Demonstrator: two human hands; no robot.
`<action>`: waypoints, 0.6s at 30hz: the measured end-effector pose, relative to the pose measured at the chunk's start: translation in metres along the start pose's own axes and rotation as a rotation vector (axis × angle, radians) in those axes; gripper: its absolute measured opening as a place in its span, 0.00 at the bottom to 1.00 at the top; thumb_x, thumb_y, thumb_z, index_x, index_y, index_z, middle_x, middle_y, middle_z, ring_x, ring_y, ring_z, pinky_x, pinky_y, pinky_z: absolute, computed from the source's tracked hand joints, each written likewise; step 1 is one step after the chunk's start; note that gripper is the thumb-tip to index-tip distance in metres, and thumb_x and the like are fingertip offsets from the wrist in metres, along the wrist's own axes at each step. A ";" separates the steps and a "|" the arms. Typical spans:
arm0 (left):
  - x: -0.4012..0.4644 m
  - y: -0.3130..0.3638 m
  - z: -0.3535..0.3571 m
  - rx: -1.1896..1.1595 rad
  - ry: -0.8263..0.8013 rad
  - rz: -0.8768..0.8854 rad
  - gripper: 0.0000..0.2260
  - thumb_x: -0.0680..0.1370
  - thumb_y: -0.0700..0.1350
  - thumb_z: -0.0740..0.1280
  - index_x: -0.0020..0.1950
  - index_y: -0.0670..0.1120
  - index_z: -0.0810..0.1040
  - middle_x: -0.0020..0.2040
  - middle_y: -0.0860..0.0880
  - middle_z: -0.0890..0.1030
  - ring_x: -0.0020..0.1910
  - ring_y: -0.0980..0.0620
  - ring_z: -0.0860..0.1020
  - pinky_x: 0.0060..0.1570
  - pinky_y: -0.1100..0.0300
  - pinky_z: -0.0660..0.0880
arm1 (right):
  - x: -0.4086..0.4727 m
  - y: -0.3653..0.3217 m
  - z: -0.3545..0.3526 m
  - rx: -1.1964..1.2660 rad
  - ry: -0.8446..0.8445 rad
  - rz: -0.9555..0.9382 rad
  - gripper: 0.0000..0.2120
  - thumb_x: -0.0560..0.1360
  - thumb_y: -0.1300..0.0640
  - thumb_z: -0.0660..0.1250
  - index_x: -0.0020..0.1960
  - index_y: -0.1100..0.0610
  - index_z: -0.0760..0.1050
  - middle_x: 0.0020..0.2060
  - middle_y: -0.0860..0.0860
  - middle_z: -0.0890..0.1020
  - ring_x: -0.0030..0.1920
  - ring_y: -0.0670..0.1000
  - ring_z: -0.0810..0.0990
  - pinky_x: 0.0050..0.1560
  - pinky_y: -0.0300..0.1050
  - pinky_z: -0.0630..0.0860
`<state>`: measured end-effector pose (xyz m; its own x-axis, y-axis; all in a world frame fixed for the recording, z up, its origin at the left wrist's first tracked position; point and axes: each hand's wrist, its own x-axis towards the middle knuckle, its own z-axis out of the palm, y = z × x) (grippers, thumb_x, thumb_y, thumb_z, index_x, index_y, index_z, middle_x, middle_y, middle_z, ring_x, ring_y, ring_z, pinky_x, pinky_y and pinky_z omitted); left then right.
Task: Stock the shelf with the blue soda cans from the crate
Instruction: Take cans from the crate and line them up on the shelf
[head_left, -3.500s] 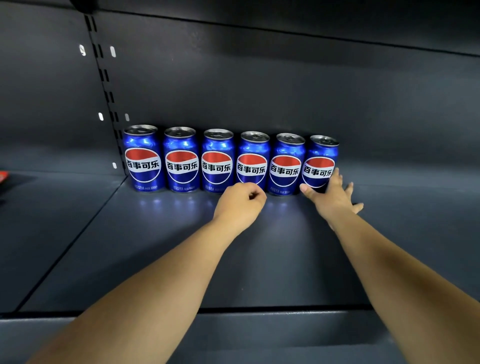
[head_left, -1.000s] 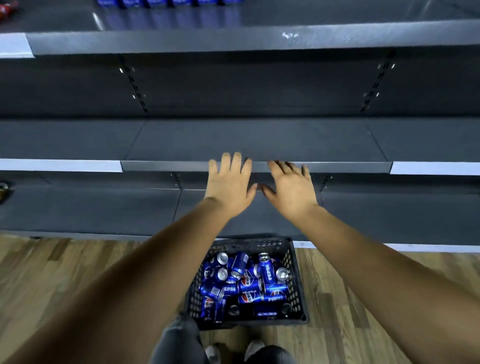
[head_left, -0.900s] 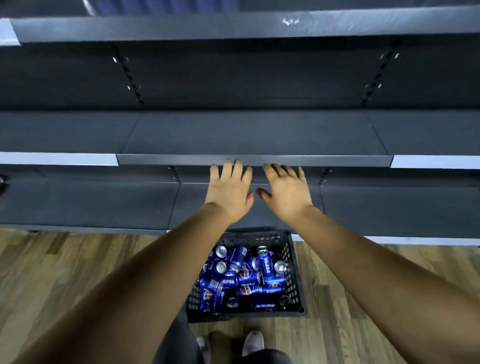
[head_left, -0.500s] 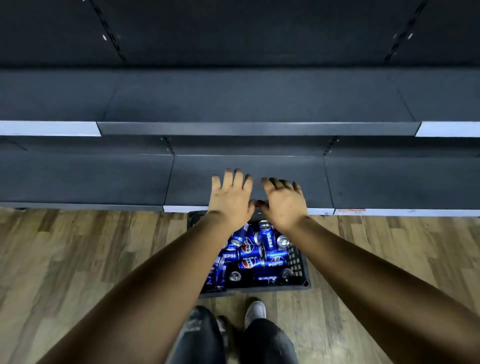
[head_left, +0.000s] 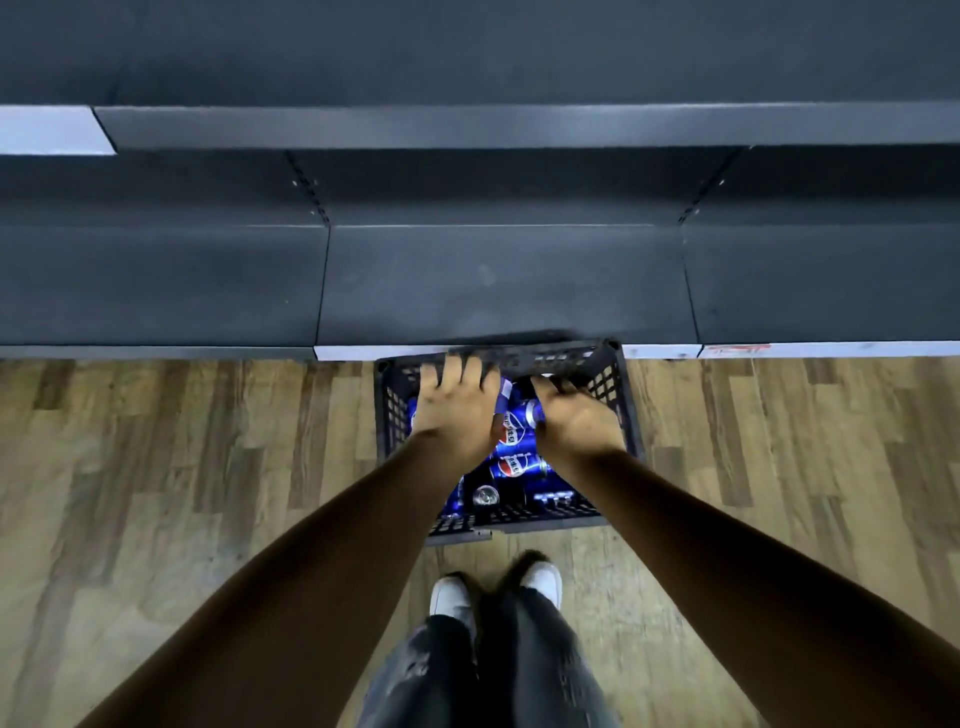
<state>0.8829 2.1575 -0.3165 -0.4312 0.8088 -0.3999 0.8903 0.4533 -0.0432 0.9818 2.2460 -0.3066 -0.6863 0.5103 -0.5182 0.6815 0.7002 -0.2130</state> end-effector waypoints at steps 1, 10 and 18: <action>0.002 -0.002 0.012 0.000 -0.009 -0.003 0.23 0.80 0.54 0.56 0.71 0.45 0.61 0.69 0.43 0.64 0.68 0.42 0.61 0.66 0.44 0.58 | 0.005 0.001 0.013 0.009 -0.009 0.002 0.27 0.76 0.64 0.57 0.74 0.55 0.58 0.66 0.56 0.72 0.63 0.57 0.74 0.57 0.47 0.72; 0.028 0.005 0.163 -0.044 -0.205 -0.093 0.28 0.78 0.48 0.62 0.74 0.44 0.56 0.72 0.42 0.59 0.70 0.41 0.59 0.68 0.46 0.59 | 0.058 0.040 0.165 0.021 -0.172 0.058 0.27 0.77 0.62 0.59 0.74 0.52 0.59 0.66 0.55 0.72 0.65 0.57 0.72 0.59 0.46 0.71; 0.060 0.037 0.300 -0.012 -0.348 -0.041 0.29 0.76 0.41 0.64 0.74 0.43 0.56 0.73 0.41 0.58 0.73 0.40 0.55 0.71 0.43 0.53 | 0.119 0.063 0.299 0.248 -0.304 0.242 0.24 0.75 0.60 0.64 0.70 0.53 0.66 0.62 0.55 0.76 0.58 0.55 0.77 0.53 0.46 0.74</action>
<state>0.9338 2.1099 -0.6171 -0.3887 0.6149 -0.6861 0.8708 0.4885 -0.0555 1.0193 2.2013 -0.6294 -0.4193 0.4487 -0.7892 0.8786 0.4196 -0.2282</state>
